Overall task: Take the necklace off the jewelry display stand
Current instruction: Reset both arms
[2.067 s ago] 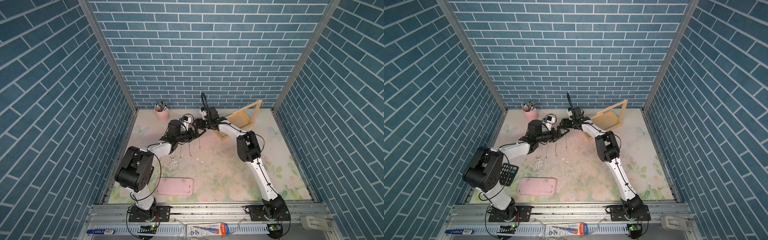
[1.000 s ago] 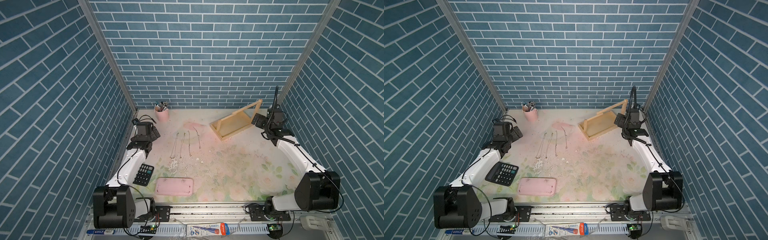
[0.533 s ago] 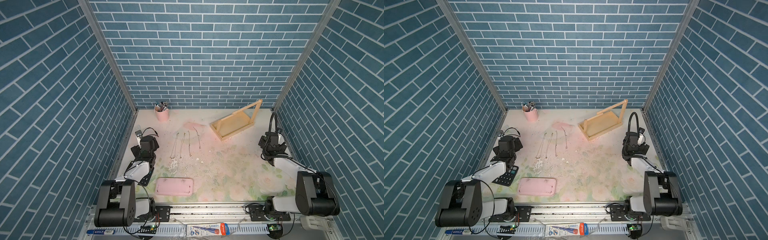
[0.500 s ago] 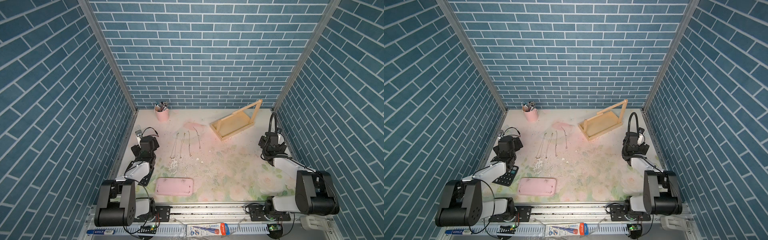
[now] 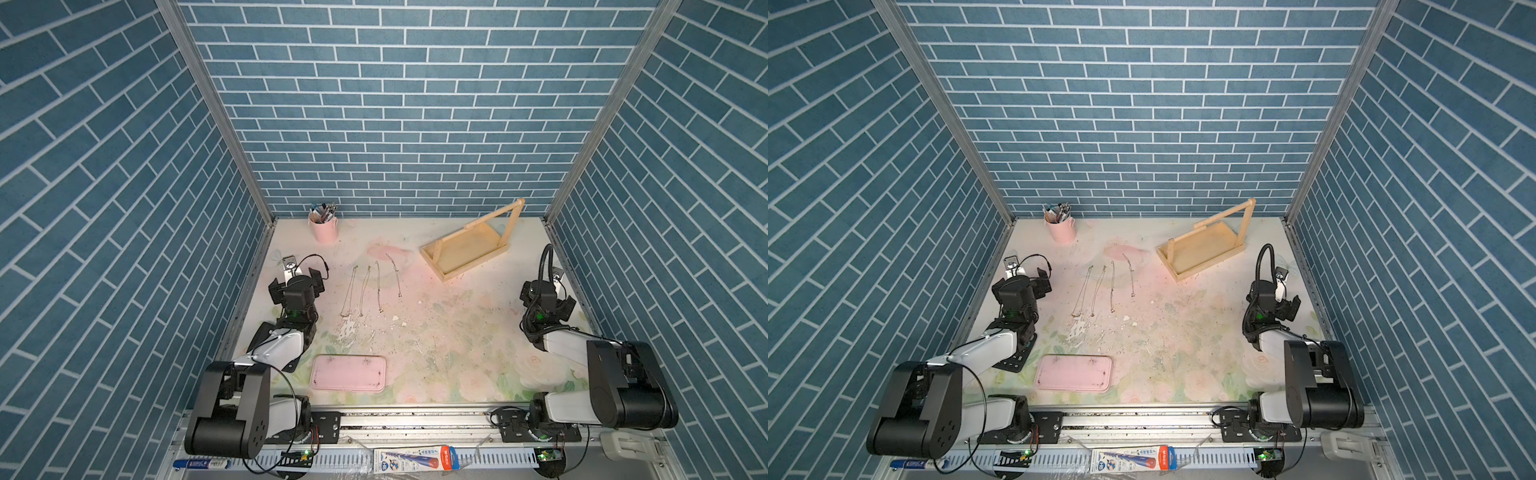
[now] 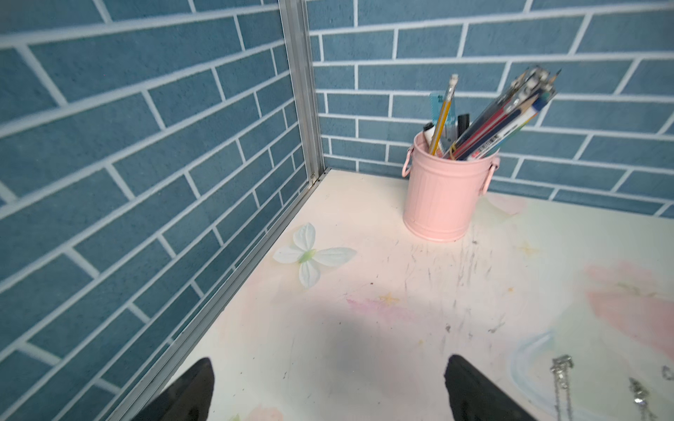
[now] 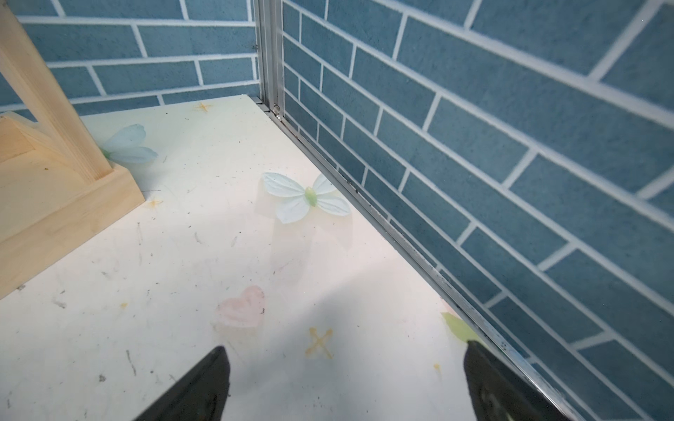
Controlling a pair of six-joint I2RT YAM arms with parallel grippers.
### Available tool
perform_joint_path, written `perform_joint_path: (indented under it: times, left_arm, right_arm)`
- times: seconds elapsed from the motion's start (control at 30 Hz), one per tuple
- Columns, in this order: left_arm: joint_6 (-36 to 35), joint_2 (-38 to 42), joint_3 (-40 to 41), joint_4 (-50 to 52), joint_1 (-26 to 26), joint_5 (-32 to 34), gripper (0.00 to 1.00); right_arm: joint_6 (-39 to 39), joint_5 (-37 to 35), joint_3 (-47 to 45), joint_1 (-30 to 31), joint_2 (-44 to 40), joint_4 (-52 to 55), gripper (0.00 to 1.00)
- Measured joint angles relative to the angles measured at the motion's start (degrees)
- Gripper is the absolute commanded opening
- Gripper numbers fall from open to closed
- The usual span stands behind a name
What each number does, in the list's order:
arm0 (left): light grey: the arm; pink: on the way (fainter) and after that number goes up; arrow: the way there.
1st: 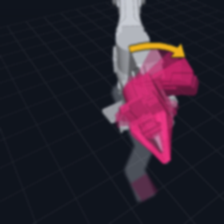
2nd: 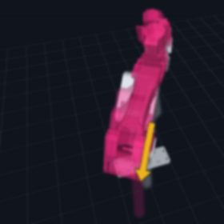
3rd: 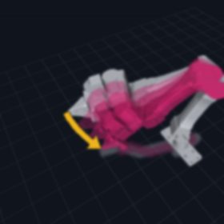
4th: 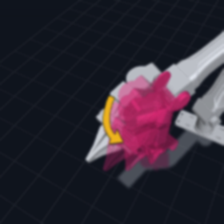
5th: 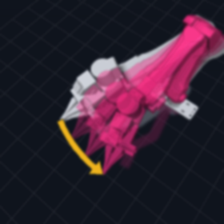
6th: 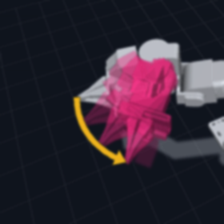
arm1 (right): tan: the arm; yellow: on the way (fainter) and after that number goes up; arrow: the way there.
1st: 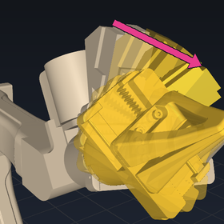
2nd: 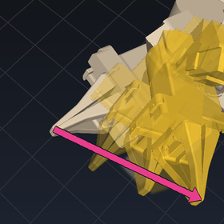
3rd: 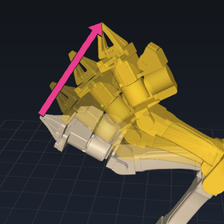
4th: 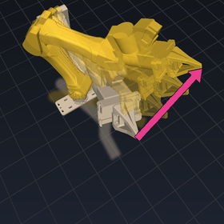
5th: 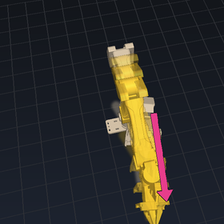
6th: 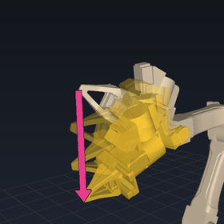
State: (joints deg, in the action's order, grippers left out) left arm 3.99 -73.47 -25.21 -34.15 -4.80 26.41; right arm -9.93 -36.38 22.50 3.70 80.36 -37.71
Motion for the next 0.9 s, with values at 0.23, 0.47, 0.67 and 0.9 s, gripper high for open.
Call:
perform_joint_path:
  times: [0.23, 0.47, 0.67, 0.9]
  left_arm:
    - [-0.31, -5.57, 7.65, -9.77, 3.06, -2.4, 0.99]
    - [-1.53, -9.57, 5.99, -12.7, 3.3, -7.26, 0.99]
    - [-4.31, -13.92, 4.66, -15.52, 1.73, -10.51, 0.99]
    - [-5.16, -13.92, 4.63, -16.46, 1.7, -11.1, 0.99]
  right_arm:
    - [1.53, 0.22, -0.02, 0.85, 3.67, -5.4, 0.99]
    - [4.72, 0.2, -0.07, 3.3, 4.5, -10.29, 0.99]
    - [6.91, 0.39, -0.17, 4.35, 5.22, -12.39, 0.99]
    - [7.45, 0.42, -0.61, 4.35, 5.25, -13.2, 0.99]
